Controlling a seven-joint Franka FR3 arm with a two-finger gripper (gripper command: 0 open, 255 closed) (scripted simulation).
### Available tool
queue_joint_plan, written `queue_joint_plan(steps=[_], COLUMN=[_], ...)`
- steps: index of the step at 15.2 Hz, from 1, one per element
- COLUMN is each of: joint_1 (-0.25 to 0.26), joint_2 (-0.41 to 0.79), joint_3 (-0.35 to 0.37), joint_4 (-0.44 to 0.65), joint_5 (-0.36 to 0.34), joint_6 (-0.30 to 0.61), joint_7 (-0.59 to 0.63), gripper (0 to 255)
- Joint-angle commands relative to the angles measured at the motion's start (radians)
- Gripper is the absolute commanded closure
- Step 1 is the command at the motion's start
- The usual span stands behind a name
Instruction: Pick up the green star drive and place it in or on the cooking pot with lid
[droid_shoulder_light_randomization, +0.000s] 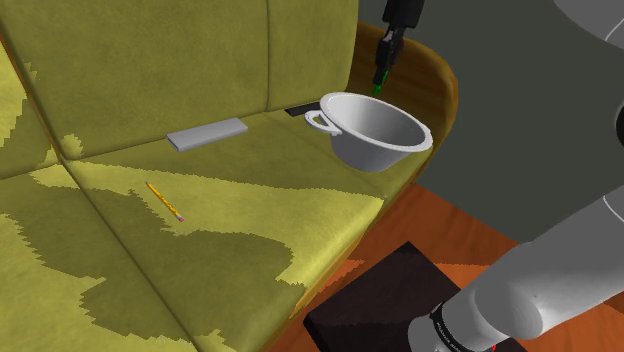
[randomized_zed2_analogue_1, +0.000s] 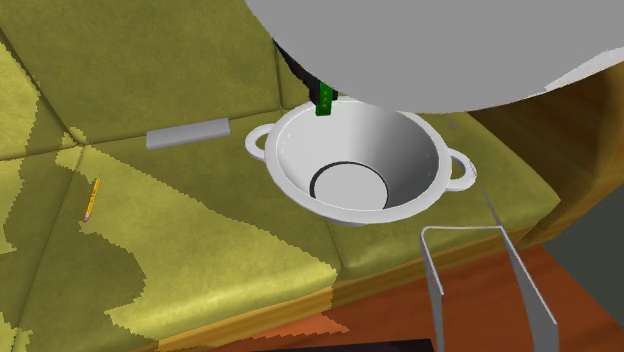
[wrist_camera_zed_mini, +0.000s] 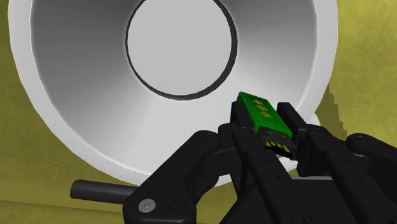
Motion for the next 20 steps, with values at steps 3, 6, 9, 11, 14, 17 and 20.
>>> queue_joint_plan(steps=[3, 6, 9, 11, 14, 17, 20], joint_1=[-0.045, -0.055, -0.055, -0.055, -0.055, -0.055, -0.055], joint_2=[0.028, 0.021, 0.002, -0.009, -0.023, -0.035, -0.041], joint_3=[-0.055, -0.066, -0.066, -0.067, -0.067, -0.067, -0.067], joint_4=[0.042, 0.006, -0.059, -0.1, -0.158, -0.212, -0.241], joint_5=[-0.015, -0.017, -0.016, -0.016, -0.016, -0.015, -0.015], joint_6=[-0.013, 0.016, 0.062, 0.092, 0.135, 0.178, 0.201], joint_7=[-0.105, -0.125, -0.125, -0.125, -0.124, -0.124, -0.124], gripper=[255, 255, 255, 255, 255, 255, 255])
